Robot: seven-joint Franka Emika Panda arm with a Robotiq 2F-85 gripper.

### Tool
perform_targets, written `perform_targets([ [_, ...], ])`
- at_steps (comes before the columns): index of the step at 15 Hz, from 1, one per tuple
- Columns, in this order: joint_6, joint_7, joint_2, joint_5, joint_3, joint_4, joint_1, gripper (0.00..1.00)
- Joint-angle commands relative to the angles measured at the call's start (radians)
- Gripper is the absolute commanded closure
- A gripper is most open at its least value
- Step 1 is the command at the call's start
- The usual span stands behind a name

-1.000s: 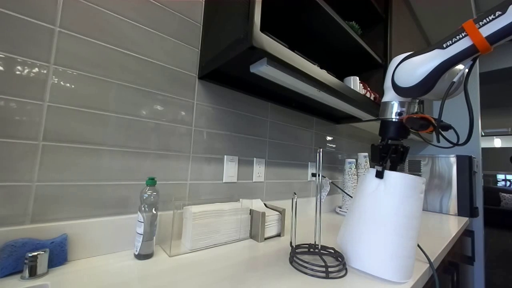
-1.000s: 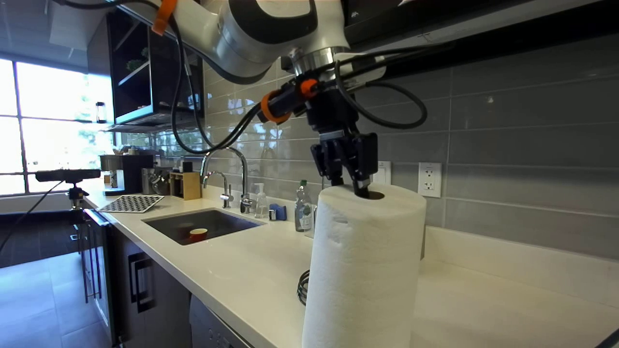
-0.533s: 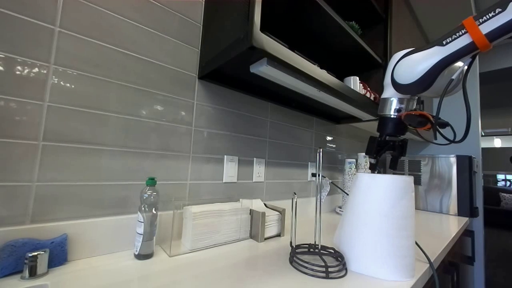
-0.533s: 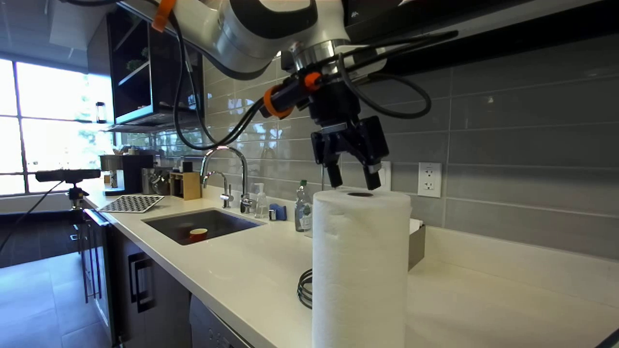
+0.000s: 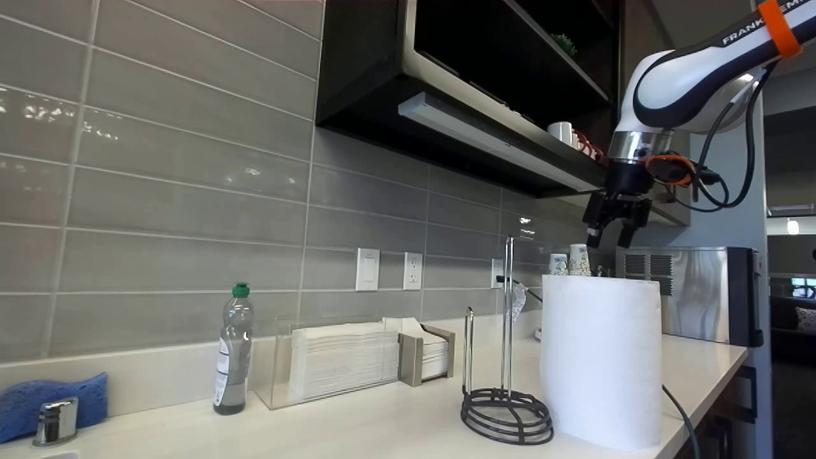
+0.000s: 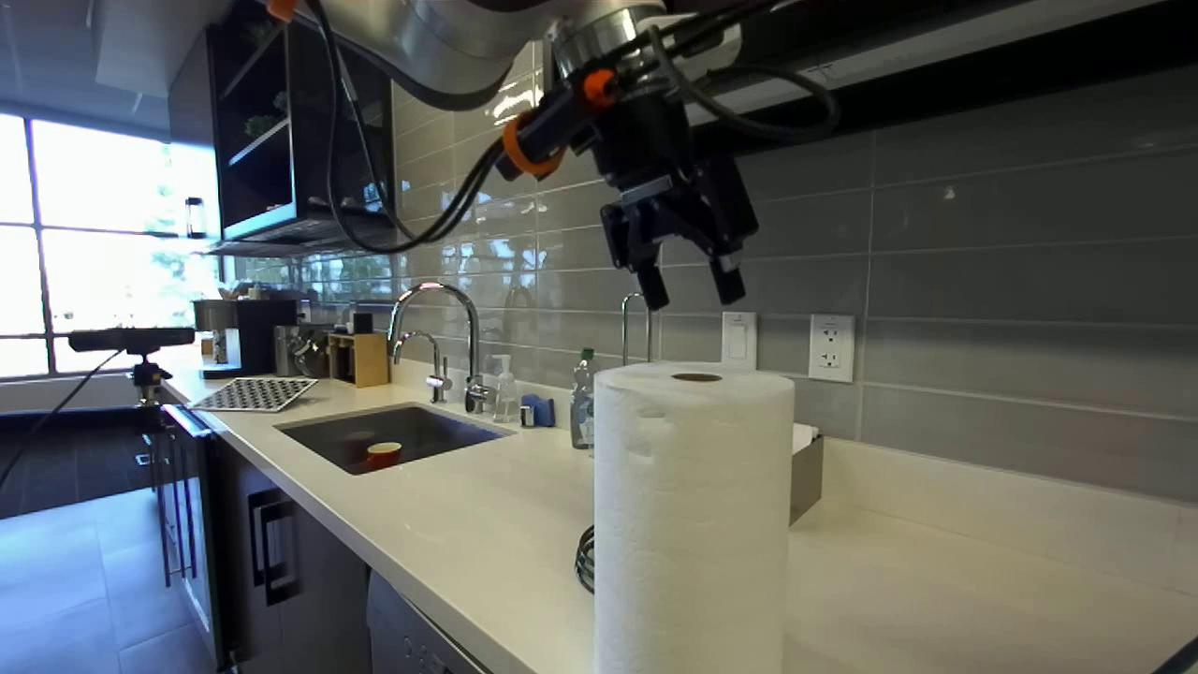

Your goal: Shift the paper towel roll to the table

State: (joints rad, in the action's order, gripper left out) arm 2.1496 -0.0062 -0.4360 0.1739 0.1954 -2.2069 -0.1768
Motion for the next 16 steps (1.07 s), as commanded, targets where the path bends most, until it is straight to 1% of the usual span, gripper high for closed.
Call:
perform_targets([
  [1,-0.034,-0.078,-0.088,-0.028,0.007,0.0,0.005,0.0],
  [4,-0.067,-0.137,-0.166,-0.042,0.014,-0.007,0.016,0.0],
  [9,-0.143,-0.231,-0.289,-0.105,0.035,-0.016,0.058,0.0],
  [12,-0.201,-0.276,-0.34,-0.134,0.053,-0.009,0.083,0.0],
  [16,-0.268,-0.321,-0.39,-0.141,0.072,0.001,0.103,0.0],
])
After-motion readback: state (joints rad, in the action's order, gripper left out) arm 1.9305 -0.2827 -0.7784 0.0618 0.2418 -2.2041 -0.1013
